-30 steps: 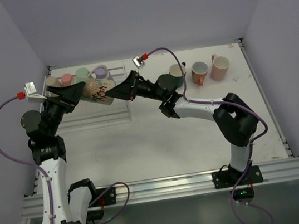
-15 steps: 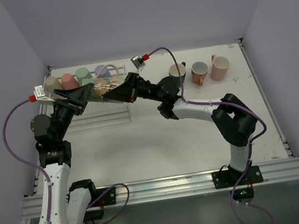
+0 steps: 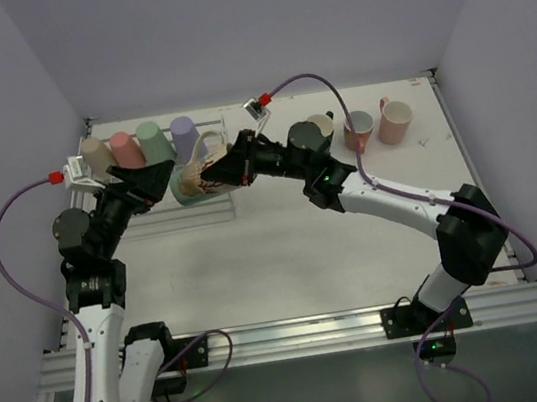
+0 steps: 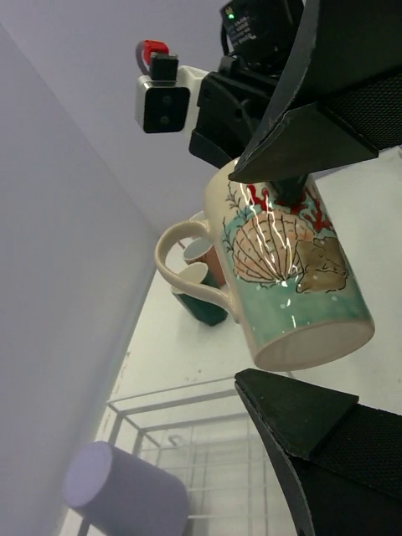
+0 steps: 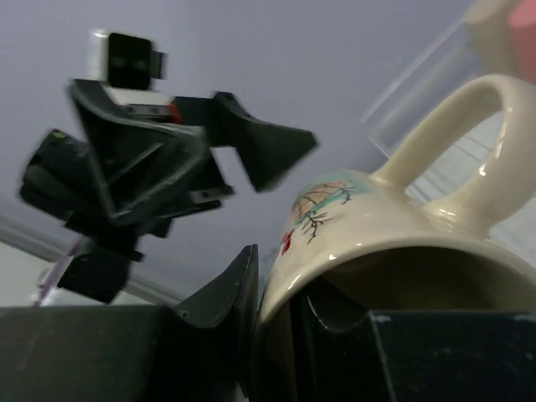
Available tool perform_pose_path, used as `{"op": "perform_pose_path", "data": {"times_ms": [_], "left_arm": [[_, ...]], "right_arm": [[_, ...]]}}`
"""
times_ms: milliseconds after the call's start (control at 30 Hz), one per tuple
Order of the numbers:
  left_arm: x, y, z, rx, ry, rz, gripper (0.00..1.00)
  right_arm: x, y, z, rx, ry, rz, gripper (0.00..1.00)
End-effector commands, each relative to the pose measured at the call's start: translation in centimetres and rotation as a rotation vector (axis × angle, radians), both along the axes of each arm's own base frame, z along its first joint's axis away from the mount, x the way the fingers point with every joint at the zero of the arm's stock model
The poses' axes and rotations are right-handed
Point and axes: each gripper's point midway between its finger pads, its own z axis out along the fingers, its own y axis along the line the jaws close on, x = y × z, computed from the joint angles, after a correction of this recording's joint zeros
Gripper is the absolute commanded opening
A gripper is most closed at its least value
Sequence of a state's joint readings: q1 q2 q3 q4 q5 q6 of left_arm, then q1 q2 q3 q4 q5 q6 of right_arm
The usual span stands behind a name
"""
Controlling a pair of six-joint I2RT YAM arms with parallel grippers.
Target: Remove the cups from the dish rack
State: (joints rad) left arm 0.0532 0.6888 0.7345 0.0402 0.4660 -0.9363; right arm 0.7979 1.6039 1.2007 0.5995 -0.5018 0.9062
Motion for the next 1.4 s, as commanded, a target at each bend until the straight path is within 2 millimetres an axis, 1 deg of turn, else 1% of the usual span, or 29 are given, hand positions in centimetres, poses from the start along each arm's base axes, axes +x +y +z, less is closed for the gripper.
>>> {"op": "perform_pose_path", "data": {"times_ms": [0,33,67,100,133,167,200,233,300,333,367,400,433,467,500,533,567,633,667,767,833,867,900,967,1000,1067,1167,1333,1367], "left_arm": [[-0.8,0.9,1.2,0.178,-0.081,0.042,1.0],[-0.9,0.9,0.6,0.195,-0.063,0.039,1.0],[-0.8,1.1,0.1,0.23,-0.058,0.042,1.0],[-0.8,1.1,0.0,0.247,-0.054,0.044,1.0],[-0.9,1.3,-0.6,0.262,-0.033,0.046,1.0],[-0.9,1.3,-0.8,0.277,-0.03,0.047,1.0],[-1.0,1.5,-1.0,0.304,-0.036,0.05,1.0],[-1.1,1.4,-1.4,0.316,-0.025,0.046,1.0],[-1.3,1.1,-1.9,0.354,-0.028,0.032,1.0],[-1.5,1.1,-2.3,0.368,-0.018,0.027,1.0],[-1.6,0.9,-2.7,0.382,-0.012,0.02,1.0],[-1.7,0.6,-3.3,0.409,-0.01,0.007,1.0],[-1.9,0.3,-3.7,0.425,-0.004,-0.006,1.0],[-2.1,-0.3,-4.2,0.44,-0.001,-0.031,1.0],[-1.9,-0.2,-4.8,0.469,0.003,-0.024,1.0],[-2.0,-0.6,-5.1,0.483,0.007,-0.036,1.0],[-2.3,-1.5,-5.3,0.501,0.0,-0.069,1.0],[-2.2,-1.7,-5.6,0.546,-0.005,-0.061,1.0],[-2.5,-2.4,-5.6,0.569,-0.021,-0.084,1.0],[-2.7,-3.0,-6.2,0.594,-0.023,-0.091,1.0],[-2.8,-2.6,-6.5,0.604,-0.024,-0.069,1.0],[-3.0,-2.4,-6.1,0.602,-0.04,-0.058,1.0],[-3.0,-2.2,-6.2,0.603,-0.039,-0.047,1.0],[-3.0,-2.1,-6.0,0.599,-0.054,-0.034,1.0],[-3.1,-2.2,-6.4,0.604,-0.058,-0.044,1.0],[-2.9,-2.4,-6.5,0.608,-0.079,-0.053,1.0],[-2.7,-2.9,-7.4,0.619,-0.081,-0.082,1.0],[-2.6,-2.8,-7.1,0.627,-0.093,-0.074,1.0],[-2.5,-2.8,-7.2,0.631,-0.091,-0.073,1.0]], "right_arm": [[2.2,-2.8,3.1,-0.145,-0.169,-0.164,0.0],[2.5,-3.2,4.5,-0.155,-0.2,-0.183,0.0],[3.2,-3.9,3.4,-0.235,-0.207,-0.211,0.0],[3.6,-4.3,4.8,-0.244,-0.237,-0.23,0.0],[4.0,-4.7,4.7,-0.275,-0.245,-0.244,0.0],[4.5,-5.2,3.4,-0.34,-0.222,-0.251,0.0],[5.6,-6.0,3.2,-0.378,-0.244,-0.279,0.0],[6.1,-6.5,4.6,-0.384,-0.268,-0.296,0.0],[8.2,-7.8,5.0,-0.475,-0.296,-0.338,0.0],[8.8,-8.1,4.9,-0.512,-0.305,-0.349,0.0],[9.1,-8.7,3.6,-0.593,-0.28,-0.34,0.0],[10.7,-8.5,4.4,-0.63,-0.338,-0.356,0.0],[11.6,-8.8,4.0,-0.678,-0.345,-0.374,0.0],[11.8,-9.2,2.6,-0.75,-0.328,-0.357,0.0],[12.6,-9.4,4.6,-0.758,-0.4,-0.381,0.0],[14.4,-9.1,2.0,-0.837,-0.382,-0.388,0.0],[14.7,-9.4,1.0,-0.89,-0.372,-0.382,0.0],[16.6,-9.4,-0.3,-0.98,-0.458,-0.374,0.0],[17.3,-9.8,-1.0,-1.029,-0.5,-0.374,0.0],[18.9,-9.7,-3.3,-1.102,-0.544,-0.364,0.0],[19.6,-9.6,-4.6,-1.146,-0.584,-0.339,0.0],[20.4,-9.6,-5.9,-1.179,-0.588,-0.337,0.0],[21.0,-10.0,-6.5,-1.211,-0.603,-0.342,0.0],[21.9,-10.0,-7.2,-1.233,-0.616,-0.346,0.0],[22.6,-10.1,-8.5,-1.251,-0.606,-0.337,0.0],[23.3,-10.4,-9.2,-1.253,-0.599,-0.342,0.0],[24.2,-10.5,-11.9,-1.272,-0.576,-0.322,0.0],[25.8,-10.7,-14.6,-1.296,-0.556,-0.316,0.0],[26.3,-10.7,-14.6,-1.28,-0.56,-0.329,0.0]]}}
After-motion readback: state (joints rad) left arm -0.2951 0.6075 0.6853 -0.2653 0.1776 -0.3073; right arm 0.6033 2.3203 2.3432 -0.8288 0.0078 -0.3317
